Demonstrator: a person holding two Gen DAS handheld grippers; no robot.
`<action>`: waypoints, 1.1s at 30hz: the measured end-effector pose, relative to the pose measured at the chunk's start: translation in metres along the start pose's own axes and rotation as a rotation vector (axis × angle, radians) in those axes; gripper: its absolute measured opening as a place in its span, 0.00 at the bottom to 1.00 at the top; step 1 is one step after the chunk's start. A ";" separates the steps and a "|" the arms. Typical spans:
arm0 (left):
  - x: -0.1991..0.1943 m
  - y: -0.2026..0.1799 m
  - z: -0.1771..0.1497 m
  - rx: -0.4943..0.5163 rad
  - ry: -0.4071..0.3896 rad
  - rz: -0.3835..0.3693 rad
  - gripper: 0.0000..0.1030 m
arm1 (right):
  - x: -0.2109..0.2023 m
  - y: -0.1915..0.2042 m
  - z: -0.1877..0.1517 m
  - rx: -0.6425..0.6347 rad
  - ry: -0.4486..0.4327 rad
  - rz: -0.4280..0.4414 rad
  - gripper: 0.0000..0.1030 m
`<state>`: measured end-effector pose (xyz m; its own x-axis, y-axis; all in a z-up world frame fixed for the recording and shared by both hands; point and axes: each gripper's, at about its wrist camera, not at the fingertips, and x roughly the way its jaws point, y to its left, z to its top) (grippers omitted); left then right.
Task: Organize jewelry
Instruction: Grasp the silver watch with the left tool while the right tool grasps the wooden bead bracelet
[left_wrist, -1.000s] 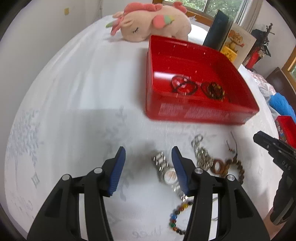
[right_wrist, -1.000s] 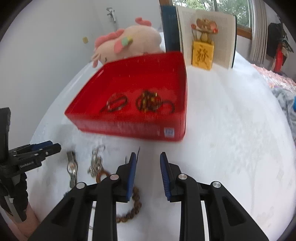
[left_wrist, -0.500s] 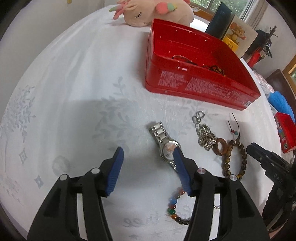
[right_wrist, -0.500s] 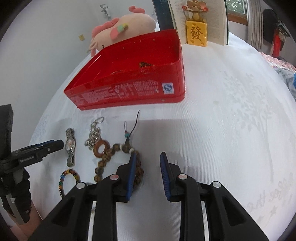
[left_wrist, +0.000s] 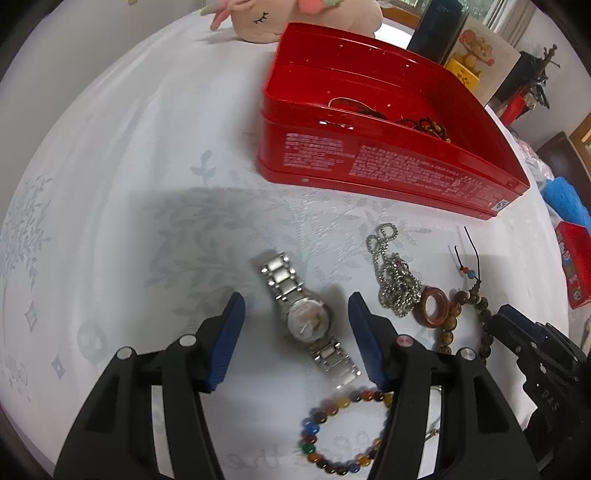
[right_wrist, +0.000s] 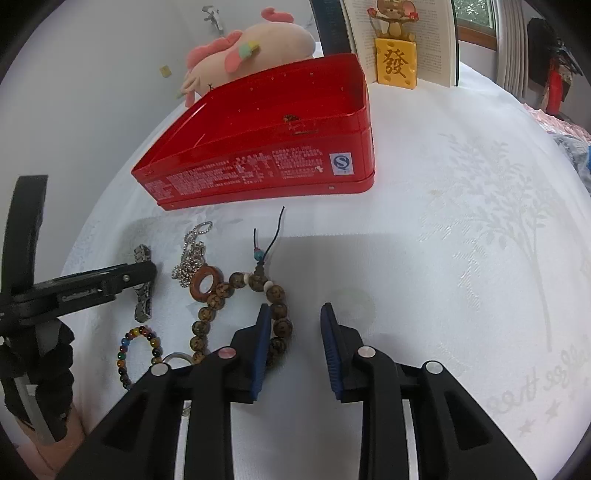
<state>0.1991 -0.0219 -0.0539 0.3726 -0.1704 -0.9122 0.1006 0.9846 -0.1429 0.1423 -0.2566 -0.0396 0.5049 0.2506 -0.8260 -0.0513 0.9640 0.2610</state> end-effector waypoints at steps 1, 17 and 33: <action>0.001 -0.002 0.001 -0.002 0.002 0.006 0.54 | 0.000 0.000 0.000 -0.001 0.000 0.000 0.27; -0.001 -0.005 -0.002 -0.029 0.018 -0.068 0.29 | -0.001 0.001 -0.001 -0.016 0.015 0.003 0.27; -0.019 0.003 -0.007 -0.011 -0.013 -0.091 0.29 | -0.014 0.023 -0.009 -0.096 0.071 0.065 0.27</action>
<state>0.1860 -0.0156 -0.0398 0.3741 -0.2592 -0.8904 0.1246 0.9655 -0.2287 0.1261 -0.2375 -0.0268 0.4356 0.3147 -0.8433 -0.1658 0.9489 0.2685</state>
